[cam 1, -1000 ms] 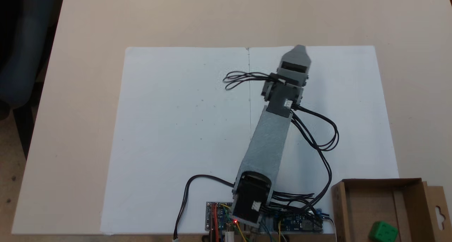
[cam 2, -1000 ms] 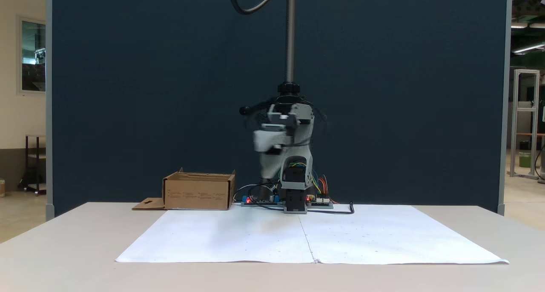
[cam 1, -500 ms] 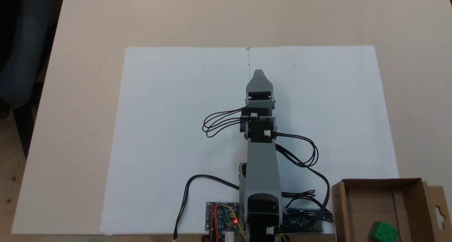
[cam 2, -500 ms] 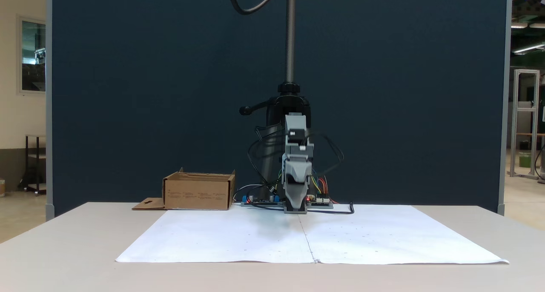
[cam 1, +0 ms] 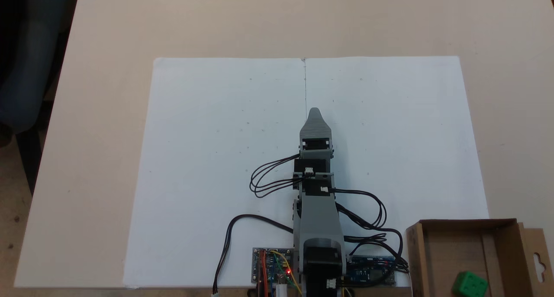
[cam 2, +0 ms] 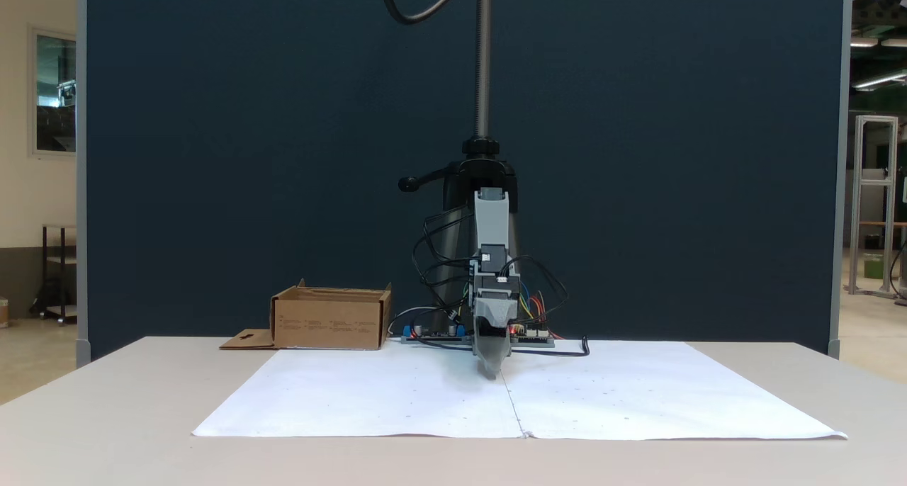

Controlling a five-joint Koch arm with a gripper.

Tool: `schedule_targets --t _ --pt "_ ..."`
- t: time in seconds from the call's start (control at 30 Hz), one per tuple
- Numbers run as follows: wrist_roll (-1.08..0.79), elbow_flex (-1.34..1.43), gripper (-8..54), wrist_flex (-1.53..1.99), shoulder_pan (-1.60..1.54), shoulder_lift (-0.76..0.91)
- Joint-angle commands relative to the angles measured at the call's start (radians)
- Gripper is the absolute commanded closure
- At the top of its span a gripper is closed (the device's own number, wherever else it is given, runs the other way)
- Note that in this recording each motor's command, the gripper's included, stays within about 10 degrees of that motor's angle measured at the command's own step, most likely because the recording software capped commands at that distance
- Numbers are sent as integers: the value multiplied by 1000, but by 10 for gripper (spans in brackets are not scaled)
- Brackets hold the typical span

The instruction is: Grasp a green dice and put it in the bin.

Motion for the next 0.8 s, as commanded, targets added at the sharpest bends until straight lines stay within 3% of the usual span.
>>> schedule_targets --t 0.0,0.77 --pt "51 57 20 -168 5 118" --pt "46 86 6 -604 17 115"
